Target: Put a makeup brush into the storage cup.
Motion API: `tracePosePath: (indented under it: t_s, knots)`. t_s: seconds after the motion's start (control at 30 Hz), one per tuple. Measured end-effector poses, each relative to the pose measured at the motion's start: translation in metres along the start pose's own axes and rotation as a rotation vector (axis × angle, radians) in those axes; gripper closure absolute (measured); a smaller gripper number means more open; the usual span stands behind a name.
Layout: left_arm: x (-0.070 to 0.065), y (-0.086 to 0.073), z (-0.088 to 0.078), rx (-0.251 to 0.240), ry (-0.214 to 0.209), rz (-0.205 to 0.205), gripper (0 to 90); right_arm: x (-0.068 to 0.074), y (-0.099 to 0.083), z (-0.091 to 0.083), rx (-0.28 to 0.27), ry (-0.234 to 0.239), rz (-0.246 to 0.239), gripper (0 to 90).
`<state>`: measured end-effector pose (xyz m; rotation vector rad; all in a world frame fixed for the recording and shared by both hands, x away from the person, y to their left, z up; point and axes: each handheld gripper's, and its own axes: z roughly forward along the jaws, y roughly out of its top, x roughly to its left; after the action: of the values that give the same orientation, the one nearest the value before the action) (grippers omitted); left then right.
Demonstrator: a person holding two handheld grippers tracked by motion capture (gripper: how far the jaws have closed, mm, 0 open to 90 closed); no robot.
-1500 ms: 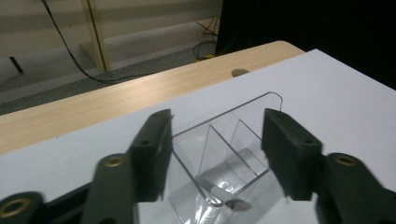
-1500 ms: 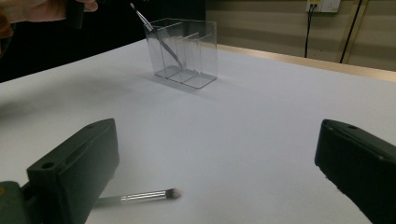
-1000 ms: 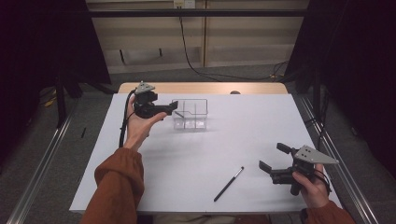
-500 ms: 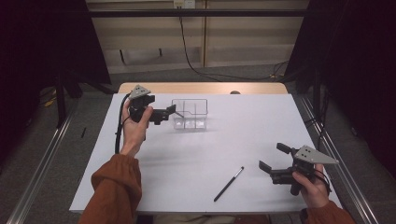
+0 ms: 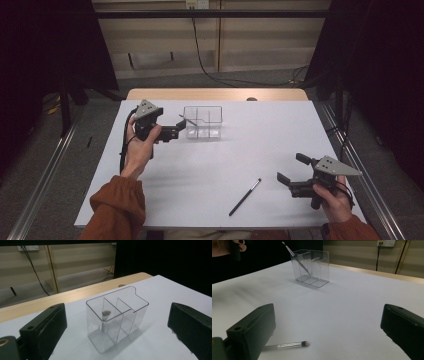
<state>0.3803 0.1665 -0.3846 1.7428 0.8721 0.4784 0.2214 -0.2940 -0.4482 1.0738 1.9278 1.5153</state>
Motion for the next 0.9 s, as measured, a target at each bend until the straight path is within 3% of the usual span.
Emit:
tracePosePath:
  t_s: [0.27,0.47,0.77,0.9]
  knots:
    - [-0.002,-0.011,-0.02,-0.038,-0.006,0.008,1.7,0.0,0.0,0.0,0.003,0.003,-0.005,0.0]
    - [-0.003,-0.021,-0.034,-0.025,0.025,0.037,2.1,0.001,0.0,0.0,0.002,0.008,-0.005,0.0]
    - [0.0,-0.039,-0.057,-0.033,0.071,0.019,2.4,0.001,0.0,0.001,0.002,0.008,-0.006,0.0]
    - [-0.004,-0.043,-0.067,-0.032,0.064,0.047,2.2,0.0,0.0,0.0,0.002,0.006,-0.007,0.0]
